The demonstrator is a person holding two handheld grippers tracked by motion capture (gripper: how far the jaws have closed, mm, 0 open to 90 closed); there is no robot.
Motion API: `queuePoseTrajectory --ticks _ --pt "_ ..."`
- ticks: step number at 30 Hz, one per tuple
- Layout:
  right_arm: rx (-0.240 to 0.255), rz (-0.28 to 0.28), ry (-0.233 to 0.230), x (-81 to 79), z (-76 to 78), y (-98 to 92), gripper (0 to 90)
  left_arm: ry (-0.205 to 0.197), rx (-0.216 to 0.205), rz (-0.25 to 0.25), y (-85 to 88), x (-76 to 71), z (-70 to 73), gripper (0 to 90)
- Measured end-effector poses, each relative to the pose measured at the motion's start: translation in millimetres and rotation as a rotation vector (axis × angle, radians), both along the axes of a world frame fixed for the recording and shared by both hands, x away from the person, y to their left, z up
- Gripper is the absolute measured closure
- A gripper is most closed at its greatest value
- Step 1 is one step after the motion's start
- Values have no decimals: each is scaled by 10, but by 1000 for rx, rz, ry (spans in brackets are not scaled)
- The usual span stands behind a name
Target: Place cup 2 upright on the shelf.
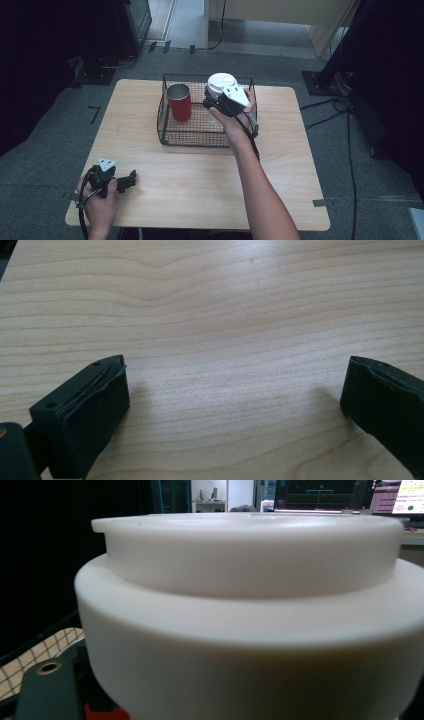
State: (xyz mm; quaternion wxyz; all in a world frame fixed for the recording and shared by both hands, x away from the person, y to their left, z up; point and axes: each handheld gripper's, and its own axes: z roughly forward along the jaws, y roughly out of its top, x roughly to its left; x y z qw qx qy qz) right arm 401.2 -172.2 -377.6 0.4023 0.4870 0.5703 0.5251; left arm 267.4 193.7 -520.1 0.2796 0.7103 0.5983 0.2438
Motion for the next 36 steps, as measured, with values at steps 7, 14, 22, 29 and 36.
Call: queuePoseTrajectory --ticks 7,14,22,29,36 --pt "-6 -25 11 179 -159 -20 159 0 1 -1 1 0 0 0" --pt "-24 -24 17 314 -313 -14 159 0 0 0 0 0 0 0" --pt "-14 -47 63 452 -486 -18 159 -1 -1 1 -1 1 0 0" --pt "-1 -41 107 467 -547 33 158 -1 -1 0 0 1 0 0" --pt "-9 -39 129 498 -614 25 158 -1 -2 2 -1 1 -1 0"
